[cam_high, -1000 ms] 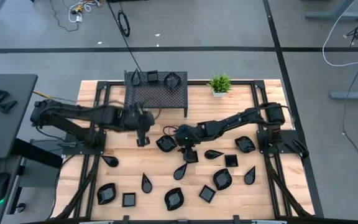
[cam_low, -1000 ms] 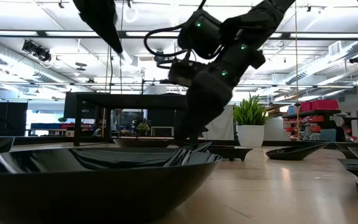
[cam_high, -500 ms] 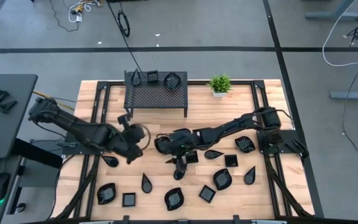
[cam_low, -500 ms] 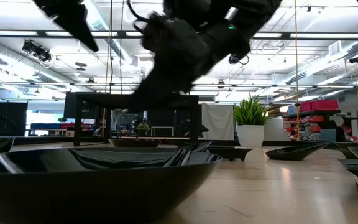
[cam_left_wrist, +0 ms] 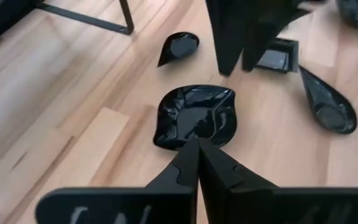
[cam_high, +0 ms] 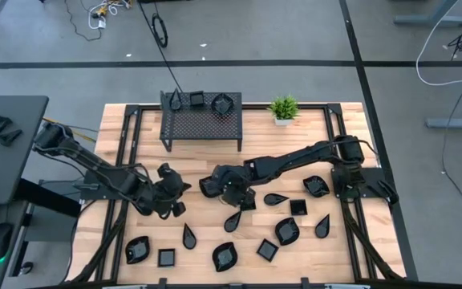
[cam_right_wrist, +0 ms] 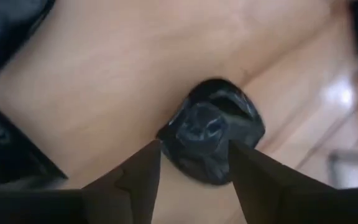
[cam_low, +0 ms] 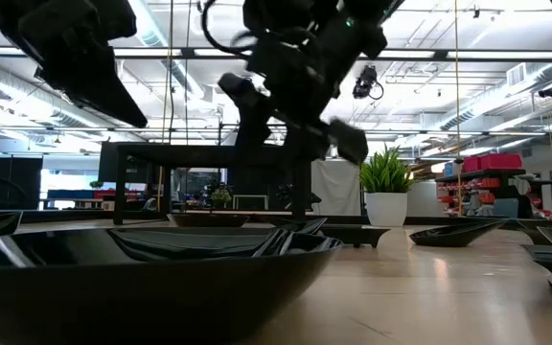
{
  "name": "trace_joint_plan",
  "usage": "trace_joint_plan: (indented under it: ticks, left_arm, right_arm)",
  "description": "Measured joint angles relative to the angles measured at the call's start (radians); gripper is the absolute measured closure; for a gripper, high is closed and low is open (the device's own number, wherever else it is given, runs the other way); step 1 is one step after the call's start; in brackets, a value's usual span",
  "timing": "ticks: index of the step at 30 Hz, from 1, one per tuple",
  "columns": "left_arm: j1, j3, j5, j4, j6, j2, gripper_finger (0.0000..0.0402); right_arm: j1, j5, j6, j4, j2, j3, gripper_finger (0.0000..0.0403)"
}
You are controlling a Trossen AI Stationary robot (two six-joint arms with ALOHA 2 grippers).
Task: Pick & Place Mini shaped plates
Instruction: Stack the black leaf-shaped plate on top of the leaf-shaped plate on the shelf
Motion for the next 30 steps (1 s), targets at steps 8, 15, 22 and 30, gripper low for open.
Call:
trace_joint_plan:
  ticks: [8, 15, 22, 30]
  left_arm:
    - [0.003, -0.035, -0.005, 0.055, 0.005, 0.003, 0.0393]
    - [0.010, -0.035, -0.040, 0.060, 0.028, 0.003, 0.0389]
    - [0.026, -0.035, -0.041, 0.075, 0.028, 0.003, 0.0388]
    - [0.032, -0.036, -0.041, 0.098, 0.030, 0.003, 0.0388]
  right_arm:
    - [-0.023, -0.004, -0.259, 0.235, -0.001, -0.140, 0.0255]
    - [-0.040, -0.005, -0.362, 0.336, 0.000, -0.225, 0.0276]
    - [-0.041, -0.011, -0.429, 0.421, 0.000, -0.269, 0.0278]
    - [-0.045, -0.032, -0.471, 0.428, 0.000, -0.276, 0.0278]
